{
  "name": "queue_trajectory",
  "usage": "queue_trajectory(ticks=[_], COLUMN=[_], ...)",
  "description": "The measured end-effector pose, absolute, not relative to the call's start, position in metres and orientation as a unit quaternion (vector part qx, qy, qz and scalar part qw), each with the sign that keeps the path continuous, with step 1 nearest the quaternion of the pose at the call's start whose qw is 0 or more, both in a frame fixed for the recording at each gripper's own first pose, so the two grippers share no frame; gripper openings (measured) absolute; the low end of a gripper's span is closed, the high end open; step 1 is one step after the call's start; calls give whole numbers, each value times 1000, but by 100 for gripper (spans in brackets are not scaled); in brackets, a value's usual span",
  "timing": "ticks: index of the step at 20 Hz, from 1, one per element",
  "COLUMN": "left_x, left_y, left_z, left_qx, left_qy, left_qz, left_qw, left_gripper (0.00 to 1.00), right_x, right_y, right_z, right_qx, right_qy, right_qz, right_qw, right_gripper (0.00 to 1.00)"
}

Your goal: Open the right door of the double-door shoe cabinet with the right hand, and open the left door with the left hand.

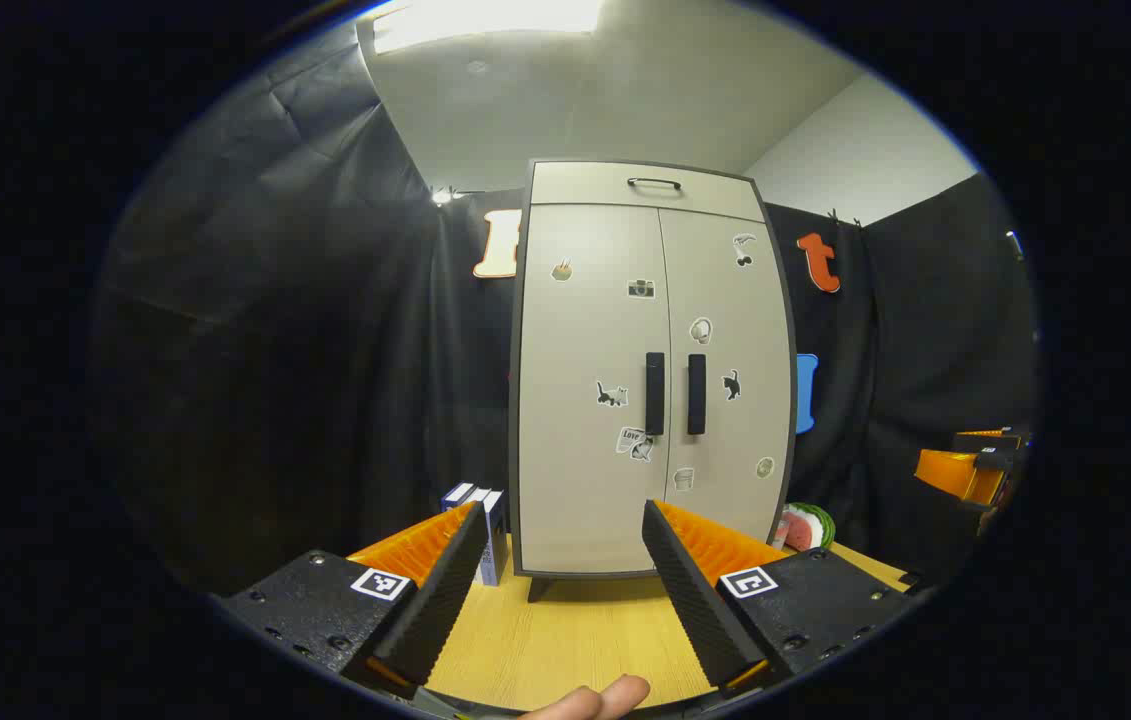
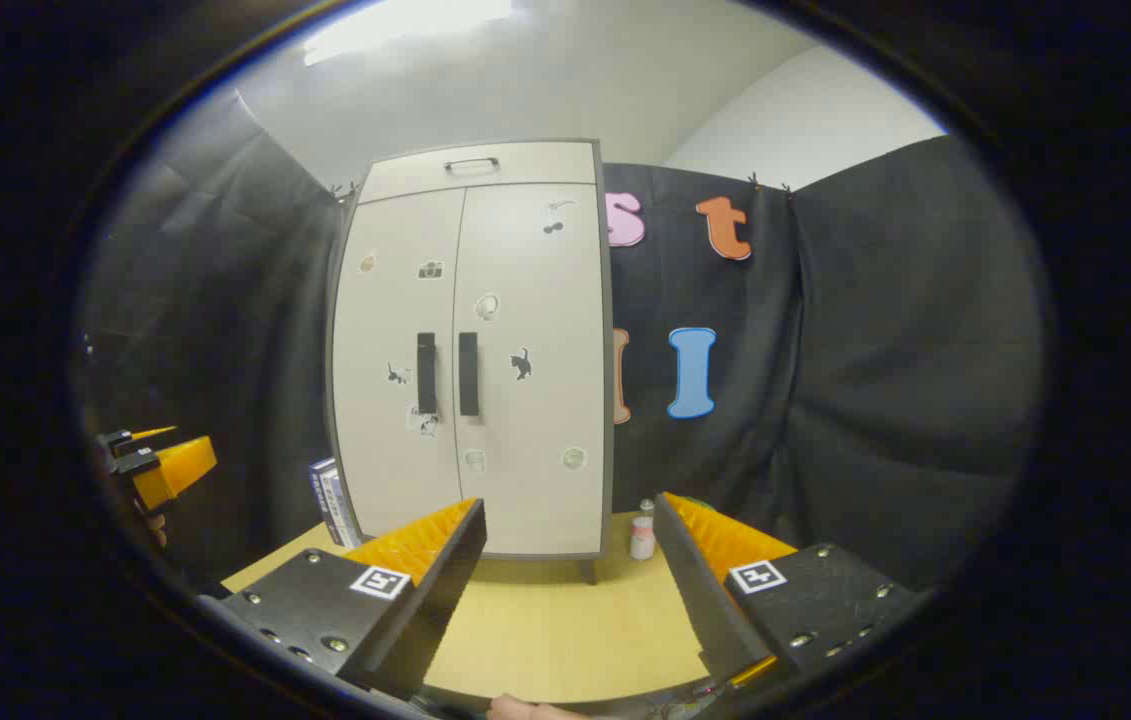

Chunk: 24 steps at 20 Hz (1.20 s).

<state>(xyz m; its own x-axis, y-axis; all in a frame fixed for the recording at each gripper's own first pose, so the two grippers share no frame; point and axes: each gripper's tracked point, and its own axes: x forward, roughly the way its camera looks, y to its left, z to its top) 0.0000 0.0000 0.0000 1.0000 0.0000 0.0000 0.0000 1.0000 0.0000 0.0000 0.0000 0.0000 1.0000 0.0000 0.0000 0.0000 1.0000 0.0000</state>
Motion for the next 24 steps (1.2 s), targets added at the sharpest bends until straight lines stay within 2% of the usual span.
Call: queue_trajectory(ticks=[11, 12, 15, 21, 22, 24], left_x=[-6, -5, -2, 7, 10, 16], left_y=[-8, -8, -9, -13, -14, -16], left_z=[-1, -2, -4, -11, -12, -16], left_qx=[7, 7, 8, 10, 10, 9], left_qy=[-5, -4, -4, -3, -2, 2], left_qz=[-11, -12, -15, -25, -28, -34], left_qw=[1000, 1000, 1000, 1000, 1000, 999], left_gripper=[97, 97, 97, 97, 97, 97], right_x=[-5, -3, 2, 35, 45, 66], right_y=[2, 0, -1, 1, 2, 5], right_z=[-5, -7, -9, -17, -16, -12], right_qx=[4, 4, -2, -3, 2, 6], right_qy=[2, 3, 3, 9, 11, 16], right_qz=[1, 0, -1, 0, 1, 2], right_qw=[1000, 1000, 1000, 1000, 1000, 1000], right_gripper=[100, 97, 100, 100, 97, 100])
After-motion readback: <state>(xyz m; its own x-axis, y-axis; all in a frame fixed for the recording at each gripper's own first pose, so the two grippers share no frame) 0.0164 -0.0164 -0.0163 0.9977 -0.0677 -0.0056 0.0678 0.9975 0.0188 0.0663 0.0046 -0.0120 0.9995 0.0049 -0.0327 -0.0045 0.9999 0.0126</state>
